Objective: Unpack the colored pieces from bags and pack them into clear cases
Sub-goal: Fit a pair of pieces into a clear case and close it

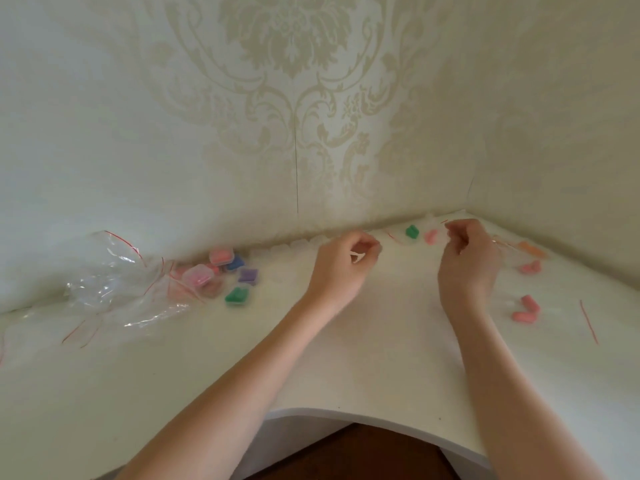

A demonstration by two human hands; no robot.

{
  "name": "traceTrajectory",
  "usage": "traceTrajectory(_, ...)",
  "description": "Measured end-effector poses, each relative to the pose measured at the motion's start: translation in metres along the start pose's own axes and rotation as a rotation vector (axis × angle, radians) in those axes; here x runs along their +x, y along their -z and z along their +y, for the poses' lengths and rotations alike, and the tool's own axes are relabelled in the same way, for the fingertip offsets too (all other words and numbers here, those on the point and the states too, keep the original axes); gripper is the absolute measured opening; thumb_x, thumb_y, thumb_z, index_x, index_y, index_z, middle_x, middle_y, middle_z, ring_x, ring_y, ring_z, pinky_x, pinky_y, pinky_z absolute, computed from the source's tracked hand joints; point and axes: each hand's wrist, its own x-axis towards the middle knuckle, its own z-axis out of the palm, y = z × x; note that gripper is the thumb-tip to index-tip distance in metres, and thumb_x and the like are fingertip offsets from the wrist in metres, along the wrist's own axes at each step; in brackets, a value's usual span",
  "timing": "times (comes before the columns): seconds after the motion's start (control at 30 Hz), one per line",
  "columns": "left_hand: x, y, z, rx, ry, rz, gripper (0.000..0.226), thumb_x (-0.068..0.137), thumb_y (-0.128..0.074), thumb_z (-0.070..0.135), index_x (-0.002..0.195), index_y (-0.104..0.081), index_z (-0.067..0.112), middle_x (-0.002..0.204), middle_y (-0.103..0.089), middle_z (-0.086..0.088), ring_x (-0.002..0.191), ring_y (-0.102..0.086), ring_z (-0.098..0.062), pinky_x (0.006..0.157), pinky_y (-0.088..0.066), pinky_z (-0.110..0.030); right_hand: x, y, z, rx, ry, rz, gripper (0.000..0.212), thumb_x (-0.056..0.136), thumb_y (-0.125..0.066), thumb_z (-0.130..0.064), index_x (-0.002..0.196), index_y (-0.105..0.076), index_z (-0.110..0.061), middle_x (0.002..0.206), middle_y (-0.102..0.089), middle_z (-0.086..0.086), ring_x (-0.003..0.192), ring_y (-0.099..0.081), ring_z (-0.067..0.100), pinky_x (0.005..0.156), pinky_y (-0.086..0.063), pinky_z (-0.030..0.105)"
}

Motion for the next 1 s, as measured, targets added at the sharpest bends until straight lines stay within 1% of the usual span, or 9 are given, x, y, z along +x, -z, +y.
traceTrajectory(0.17, 0.001, -0.012, -0.005, -0.386, 0.223, -0.155, 0.029, 0.084, -0.071, 0.024, 0.109, -0.056, 0.027, 0.119, -0.061, 0.008, 0.098, -0.061, -0.002, 0.087, -0.046, -0.018, -0.010, -0.014, -0.017, 0.598, -0.238, -0.238, 0.026, 0.088, -0.056, 0.004, 0.093, -0.059, -0.022, 0.083, -0.067, 0.002, 0.074, -0.065, 0.014, 0.070, -0.050, 0.025)
traceTrajectory(0.27, 0.004, -0.013, -0.008, -0.508, 0.403, -0.169, 0.073, 0.074, -0.079, 0.037, 0.134, -0.044, 0.016, 0.133, -0.053, 0.003, 0.108, -0.059, -0.007, 0.094, -0.048, -0.025, -0.012, -0.014, -0.023, 0.860, -0.432, -0.489, 0.021, 0.089, -0.059, 0.002, 0.100, -0.058, -0.017, 0.081, -0.068, 0.005, 0.061, -0.063, 0.009, 0.057, -0.051, 0.020)
traceTrajectory(0.33, 0.008, -0.012, -0.015, -0.767, 0.512, -0.161, 0.073, 0.074, -0.080, 0.027, 0.135, -0.045, 0.008, 0.130, -0.057, -0.007, 0.104, -0.062, -0.017, 0.087, -0.053, -0.027, -0.012, -0.015, -0.024, 0.899, -0.471, -0.550, 0.021, 0.090, -0.058, 0.002, 0.102, -0.058, -0.016, 0.079, -0.070, 0.004, 0.059, -0.063, 0.008, 0.054, -0.052, 0.019)
traceTrajectory(0.43, 0.010, -0.004, -0.012, -0.946, 0.568, -0.164, 0.030, 0.083, -0.068, 0.003, 0.112, -0.060, 0.009, 0.099, -0.066, -0.008, 0.078, -0.066, -0.014, 0.064, -0.054, -0.019, -0.010, -0.014, -0.017, 0.809, -0.477, -0.496, 0.022, 0.090, -0.058, 0.002, 0.107, -0.058, -0.012, 0.082, -0.070, 0.005, 0.062, -0.061, 0.010, 0.053, -0.051, 0.018)
traceTrajectory(0.53, 0.005, -0.006, -0.011, -0.923, 0.547, -0.166, 0.011, 0.084, -0.065, -0.001, 0.092, -0.062, 0.006, 0.096, -0.068, -0.010, 0.066, -0.068, -0.012, 0.057, -0.053, -0.019, -0.007, -0.013, -0.010, 0.589, -0.424, -0.422, 0.021, 0.092, -0.058, -0.004, 0.112, -0.057, -0.009, 0.088, -0.070, 0.006, 0.064, -0.062, 0.011, 0.058, -0.051, 0.022)
traceTrajectory(0.63, 0.006, -0.006, -0.011, -0.994, 0.600, -0.112, 0.010, 0.088, -0.060, -0.004, 0.087, -0.054, 0.004, 0.096, -0.071, -0.007, 0.066, -0.070, -0.016, 0.057, -0.056, -0.022, -0.008, -0.011, -0.011, 0.447, -0.321, -0.458, 0.017, 0.099, -0.047, -0.021, 0.111, -0.057, -0.014, 0.091, -0.071, 0.000, 0.072, -0.067, 0.013, 0.061, -0.050, 0.024)
traceTrajectory(0.8, 0.012, 0.001, -0.011, -0.987, 0.608, -0.014, 0.014, 0.089, -0.063, 0.006, 0.096, -0.051, 0.005, 0.084, -0.066, -0.013, 0.066, -0.071, -0.020, 0.057, -0.058, -0.026, -0.016, -0.013, -0.014, 0.117, -0.112, -0.729, 0.035, 0.102, -0.028, -0.035, 0.114, -0.059, -0.027, 0.074, -0.058, -0.006, 0.070, -0.051, 0.008, 0.068, -0.038, 0.021)
traceTrajectory(0.9, 0.011, -0.001, -0.010, -0.804, 0.520, 0.039, 0.011, 0.089, -0.060, 0.008, 0.095, -0.051, 0.007, 0.084, -0.068, -0.012, 0.063, -0.069, -0.019, 0.053, -0.055, -0.027, -0.019, -0.011, -0.015, 0.032, -0.060, -0.849, 0.031, 0.095, -0.048, -0.045, 0.125, -0.049, -0.036, 0.092, -0.060, -0.010, 0.083, -0.053, -0.003, 0.070, -0.036, 0.012)
traceTrajectory(1.0, 0.011, -0.002, -0.014, -0.739, 0.470, 0.066, 0.011, 0.092, -0.053, 0.005, 0.101, -0.050, 0.010, 0.094, -0.070, -0.007, 0.070, -0.069, -0.017, 0.054, -0.054, -0.026, -0.015, -0.007, -0.011, -0.089, 0.018, -1.038, 0.076, 0.080, -0.074, -0.034, 0.141, -0.028, -0.037, 0.093, -0.056, -0.006, 0.082, -0.052, 0.000, 0.071, -0.037, 0.015)
